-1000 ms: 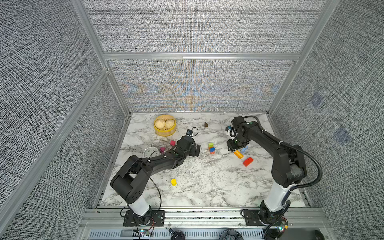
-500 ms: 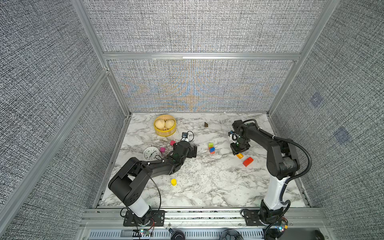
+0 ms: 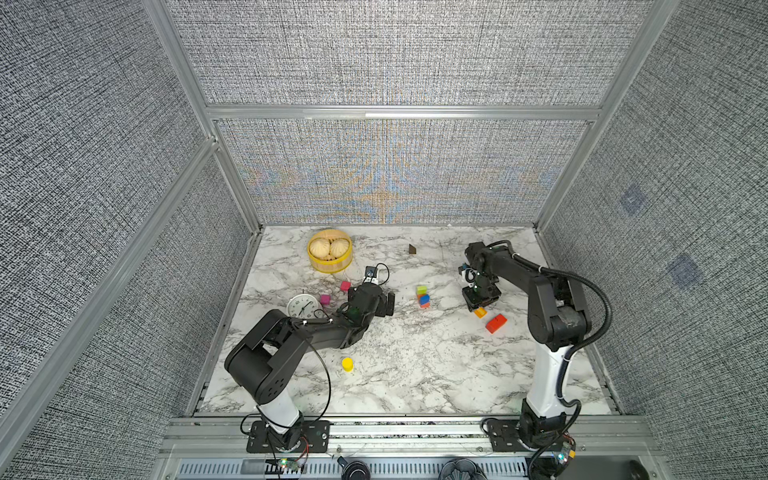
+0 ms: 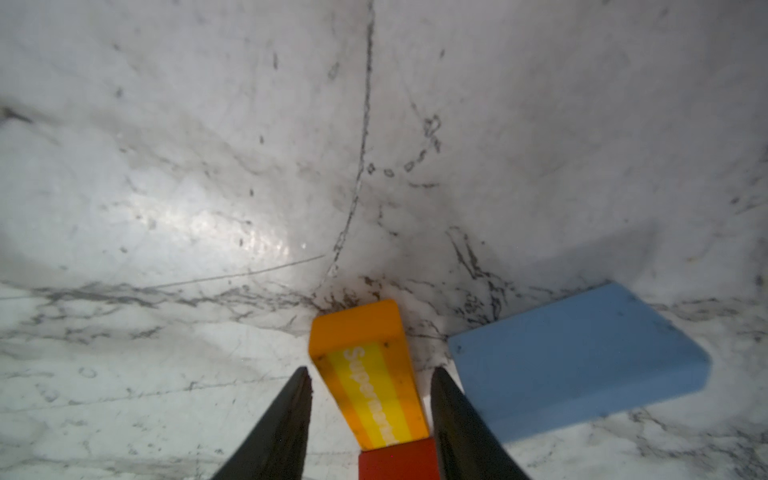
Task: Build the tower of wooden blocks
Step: 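Grasp the orange Supermarket block with the right gripper and lift it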
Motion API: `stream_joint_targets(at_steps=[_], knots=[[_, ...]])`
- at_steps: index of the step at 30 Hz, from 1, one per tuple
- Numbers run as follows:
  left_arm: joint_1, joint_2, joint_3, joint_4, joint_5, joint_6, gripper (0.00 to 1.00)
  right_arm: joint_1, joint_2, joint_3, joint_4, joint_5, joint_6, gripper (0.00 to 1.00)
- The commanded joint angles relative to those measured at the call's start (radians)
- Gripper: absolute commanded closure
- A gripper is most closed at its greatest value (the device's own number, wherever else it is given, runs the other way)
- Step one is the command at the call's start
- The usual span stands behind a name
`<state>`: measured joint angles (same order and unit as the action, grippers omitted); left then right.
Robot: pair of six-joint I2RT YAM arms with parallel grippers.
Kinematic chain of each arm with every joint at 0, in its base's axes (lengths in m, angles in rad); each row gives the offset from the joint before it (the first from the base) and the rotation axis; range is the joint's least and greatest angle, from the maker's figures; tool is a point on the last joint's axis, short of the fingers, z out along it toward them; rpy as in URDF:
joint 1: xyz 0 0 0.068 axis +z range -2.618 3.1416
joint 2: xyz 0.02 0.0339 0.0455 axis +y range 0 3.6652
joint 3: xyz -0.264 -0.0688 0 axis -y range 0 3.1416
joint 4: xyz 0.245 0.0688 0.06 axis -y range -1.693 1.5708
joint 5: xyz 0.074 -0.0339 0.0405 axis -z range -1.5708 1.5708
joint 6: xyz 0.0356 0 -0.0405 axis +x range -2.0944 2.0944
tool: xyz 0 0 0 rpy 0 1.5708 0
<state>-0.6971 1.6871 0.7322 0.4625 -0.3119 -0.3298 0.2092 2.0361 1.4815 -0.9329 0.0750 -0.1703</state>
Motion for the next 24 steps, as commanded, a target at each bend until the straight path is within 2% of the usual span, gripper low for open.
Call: stream_joint_targets(at_steps=[1, 9, 18, 24], knots=[[0.001, 0.002, 0.006, 0.019, -0.008, 0.007, 0.01, 0.0, 0.001, 0.011, -0.019, -0.001, 0.009, 0.53], [0.002, -0.002, 0.004, 0.016, -0.012, 0.011, 0.01, 0.004, -0.002, 0.011, -0.031, -0.029, 0.036, 0.71], [0.002, -0.035, -0.013, 0.005, -0.034, 0.013, 0.01, 0.045, -0.04, 0.017, -0.049, -0.05, 0.095, 0.72], [0.002, -0.048, -0.019, -0.004, -0.047, 0.017, 0.01, 0.083, -0.046, 0.091, -0.125, -0.053, 0.187, 0.73]])
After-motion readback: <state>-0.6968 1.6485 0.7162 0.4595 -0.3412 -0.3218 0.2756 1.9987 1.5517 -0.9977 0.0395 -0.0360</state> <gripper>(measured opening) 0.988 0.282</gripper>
